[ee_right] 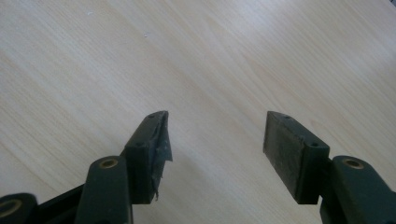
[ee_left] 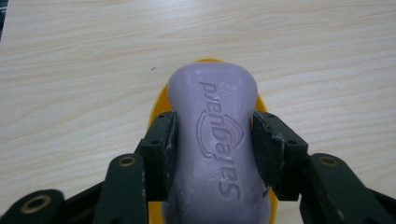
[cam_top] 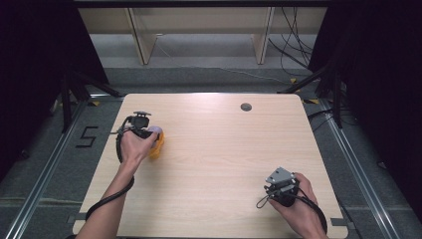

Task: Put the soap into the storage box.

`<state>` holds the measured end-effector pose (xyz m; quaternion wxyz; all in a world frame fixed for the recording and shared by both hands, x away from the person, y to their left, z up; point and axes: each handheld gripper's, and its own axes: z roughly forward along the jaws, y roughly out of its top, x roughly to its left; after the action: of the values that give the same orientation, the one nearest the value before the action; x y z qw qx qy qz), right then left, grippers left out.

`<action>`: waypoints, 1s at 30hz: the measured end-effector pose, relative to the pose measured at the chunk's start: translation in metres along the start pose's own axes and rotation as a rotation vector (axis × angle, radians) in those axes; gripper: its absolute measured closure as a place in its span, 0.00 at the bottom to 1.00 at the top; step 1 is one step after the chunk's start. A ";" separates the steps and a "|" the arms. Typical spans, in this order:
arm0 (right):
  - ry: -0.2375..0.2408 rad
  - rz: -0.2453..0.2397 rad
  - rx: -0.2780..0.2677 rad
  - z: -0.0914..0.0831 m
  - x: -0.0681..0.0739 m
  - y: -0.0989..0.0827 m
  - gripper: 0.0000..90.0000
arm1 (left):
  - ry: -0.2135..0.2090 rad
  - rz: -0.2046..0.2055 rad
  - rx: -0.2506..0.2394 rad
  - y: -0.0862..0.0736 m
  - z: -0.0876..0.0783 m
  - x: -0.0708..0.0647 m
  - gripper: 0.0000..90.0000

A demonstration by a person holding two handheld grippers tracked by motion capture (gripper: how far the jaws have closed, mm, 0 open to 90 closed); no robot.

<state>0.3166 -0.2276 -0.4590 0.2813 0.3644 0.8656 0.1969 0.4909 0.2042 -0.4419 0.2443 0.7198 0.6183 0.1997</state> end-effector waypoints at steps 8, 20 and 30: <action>0.005 -0.008 0.000 0.001 0.000 0.000 0.46 | -0.027 -0.029 0.006 -0.003 0.006 0.001 0.56; 0.007 0.003 0.008 0.000 0.001 0.000 0.46 | -0.061 -0.029 -0.015 -0.007 0.010 -0.001 0.56; 0.008 0.008 0.006 0.000 0.001 0.000 0.45 | -0.076 0.064 -0.085 -0.007 -0.009 -0.001 0.42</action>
<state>0.3157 -0.2270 -0.4594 0.2758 0.3677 0.8660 0.1968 0.4798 0.2046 -0.4383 0.2916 0.7351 0.5763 0.2061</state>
